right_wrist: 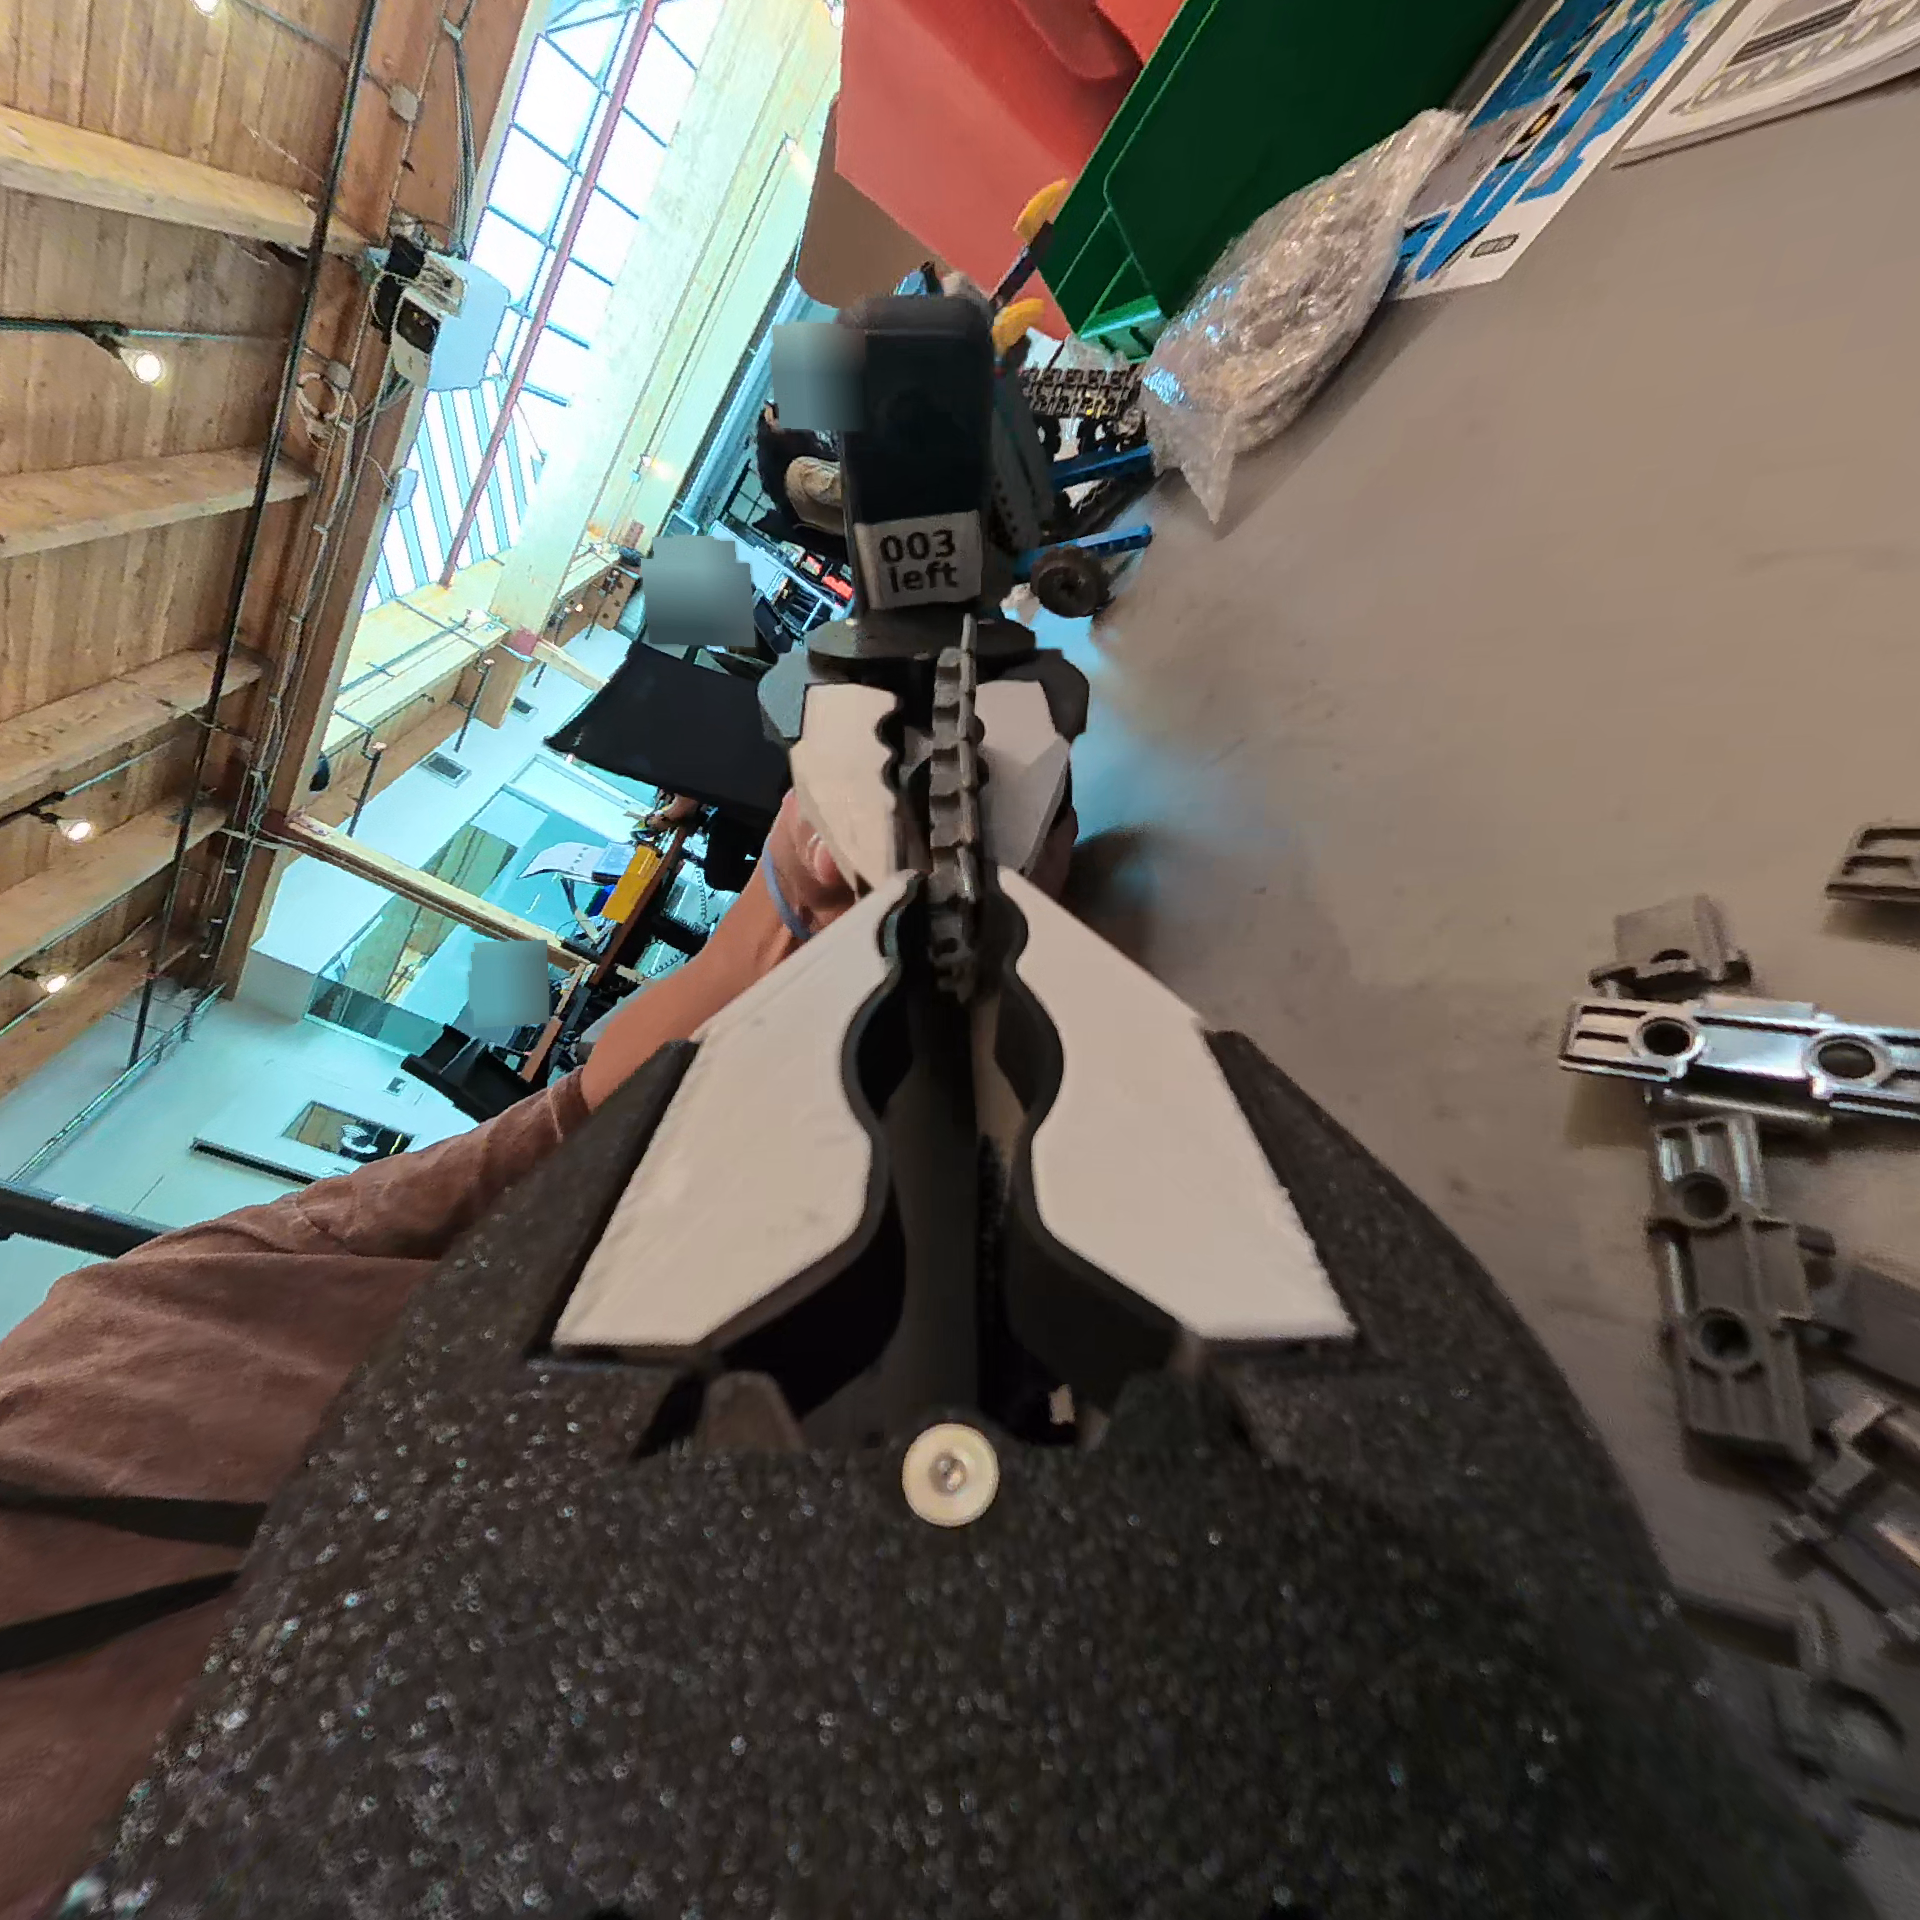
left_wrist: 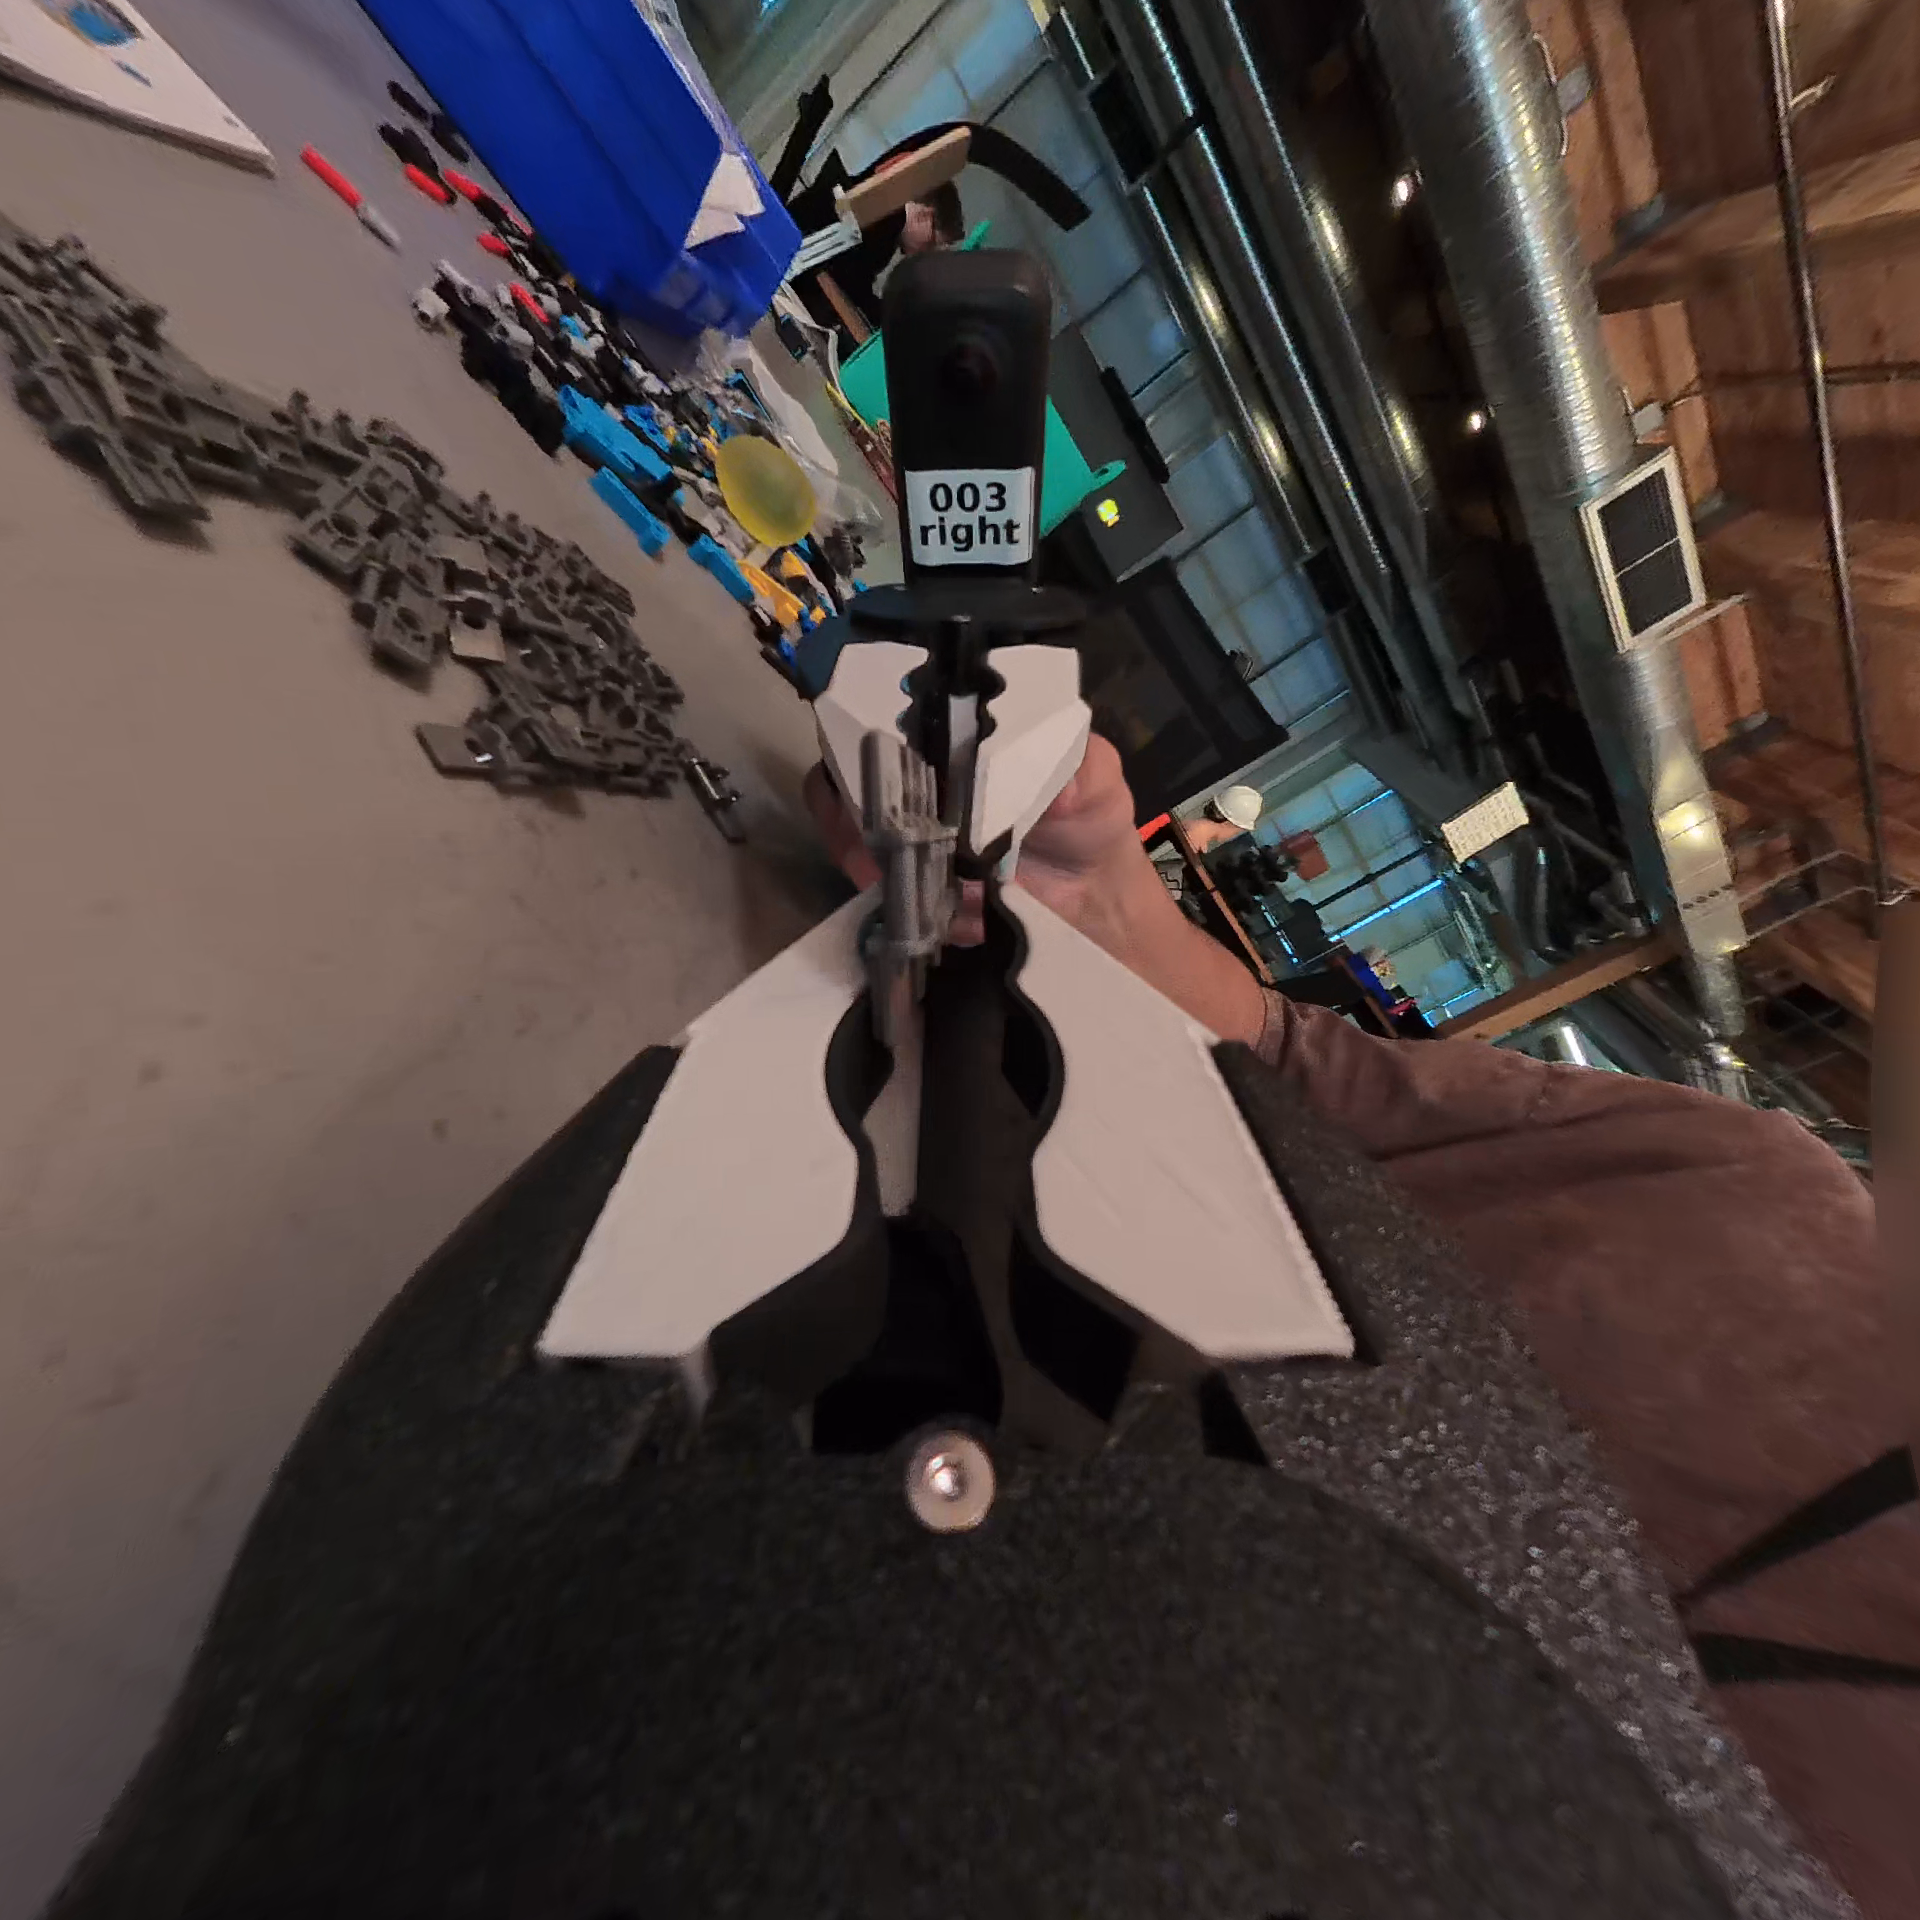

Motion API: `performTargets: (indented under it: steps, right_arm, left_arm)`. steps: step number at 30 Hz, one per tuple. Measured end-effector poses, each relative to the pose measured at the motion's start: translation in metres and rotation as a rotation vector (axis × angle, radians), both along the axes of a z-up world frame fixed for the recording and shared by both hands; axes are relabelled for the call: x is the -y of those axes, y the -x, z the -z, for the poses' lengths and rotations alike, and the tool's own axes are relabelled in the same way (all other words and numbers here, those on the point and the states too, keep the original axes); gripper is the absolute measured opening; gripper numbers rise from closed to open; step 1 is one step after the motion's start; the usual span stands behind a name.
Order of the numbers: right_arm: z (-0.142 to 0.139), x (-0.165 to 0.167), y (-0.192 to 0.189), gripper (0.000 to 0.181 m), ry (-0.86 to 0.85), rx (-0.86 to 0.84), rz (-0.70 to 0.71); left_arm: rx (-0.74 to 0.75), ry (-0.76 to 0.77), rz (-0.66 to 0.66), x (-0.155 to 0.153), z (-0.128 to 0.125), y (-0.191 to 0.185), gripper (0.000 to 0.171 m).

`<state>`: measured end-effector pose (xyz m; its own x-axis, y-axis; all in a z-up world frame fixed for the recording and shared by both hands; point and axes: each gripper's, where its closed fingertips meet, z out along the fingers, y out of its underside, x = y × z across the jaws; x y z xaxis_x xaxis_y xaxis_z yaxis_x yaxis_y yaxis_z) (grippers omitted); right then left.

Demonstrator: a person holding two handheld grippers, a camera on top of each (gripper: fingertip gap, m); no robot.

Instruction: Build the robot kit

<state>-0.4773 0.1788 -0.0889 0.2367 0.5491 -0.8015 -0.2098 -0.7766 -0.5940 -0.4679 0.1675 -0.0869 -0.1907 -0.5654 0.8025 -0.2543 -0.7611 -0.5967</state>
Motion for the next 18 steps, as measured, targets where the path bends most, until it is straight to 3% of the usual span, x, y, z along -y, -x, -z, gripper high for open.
performTargets:
  steps: [18]
  right_arm:
    - [-0.0014, -0.0005, 0.0016, 0.009, 0.004, -0.047, 0.037]
  left_arm:
    - [-0.017, -0.070, -0.018, 0.0016, 0.0018, -0.0023, 0.010]
